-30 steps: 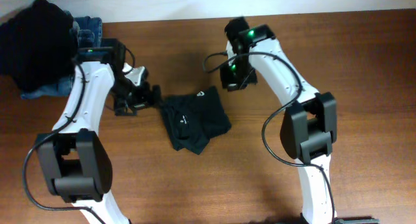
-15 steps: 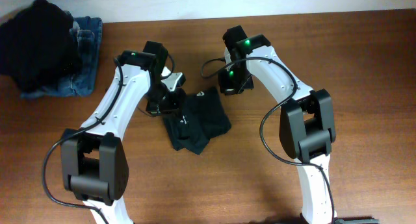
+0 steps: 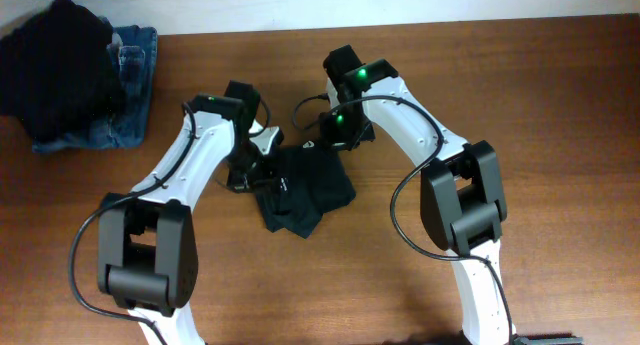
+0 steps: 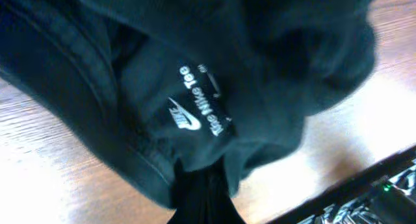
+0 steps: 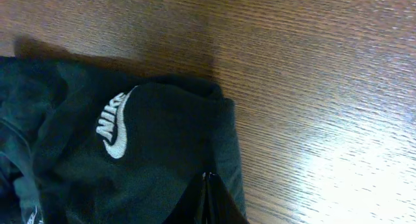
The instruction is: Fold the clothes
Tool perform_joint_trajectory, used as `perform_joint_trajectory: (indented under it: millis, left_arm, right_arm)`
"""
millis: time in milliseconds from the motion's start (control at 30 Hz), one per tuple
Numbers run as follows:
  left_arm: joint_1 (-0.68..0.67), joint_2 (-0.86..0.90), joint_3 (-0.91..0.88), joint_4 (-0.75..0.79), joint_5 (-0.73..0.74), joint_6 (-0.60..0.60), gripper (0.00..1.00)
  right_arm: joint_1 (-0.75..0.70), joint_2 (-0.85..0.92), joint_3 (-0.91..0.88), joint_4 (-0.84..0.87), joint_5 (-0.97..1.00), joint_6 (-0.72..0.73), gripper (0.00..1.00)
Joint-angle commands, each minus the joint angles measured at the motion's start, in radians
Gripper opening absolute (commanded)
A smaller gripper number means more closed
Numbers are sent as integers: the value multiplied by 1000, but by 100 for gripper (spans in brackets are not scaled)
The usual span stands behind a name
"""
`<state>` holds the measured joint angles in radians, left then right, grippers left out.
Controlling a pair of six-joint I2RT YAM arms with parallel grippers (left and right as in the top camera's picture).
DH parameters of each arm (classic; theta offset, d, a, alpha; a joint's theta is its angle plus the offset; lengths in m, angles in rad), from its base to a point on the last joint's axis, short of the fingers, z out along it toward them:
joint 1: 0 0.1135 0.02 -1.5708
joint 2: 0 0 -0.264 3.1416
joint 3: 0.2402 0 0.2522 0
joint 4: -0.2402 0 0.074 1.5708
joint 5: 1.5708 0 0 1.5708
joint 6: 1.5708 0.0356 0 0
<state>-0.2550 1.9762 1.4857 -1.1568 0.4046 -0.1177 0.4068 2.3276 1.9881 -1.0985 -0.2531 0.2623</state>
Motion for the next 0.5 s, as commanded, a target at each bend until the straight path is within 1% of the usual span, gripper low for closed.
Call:
perform_joint_trajectory:
  millis: [0,233,333,467]
  left_arm:
    - [0,-7,-57,35,11,-10,1]
    - [0,-7,-137,154,10,-10,1]
    - [0,-7,-168,196,-33,-31,1]
    - [1,-7,-185,206,-78,-54,1]
  right_arm:
    - [-2,3,-10,0,-1,8,4]
    - [1,3,-10,-13,-6,8,4]
    - [1,1,-10,-23,-5,8,4]
    - [0,0,-10,-23,-5,8,4]
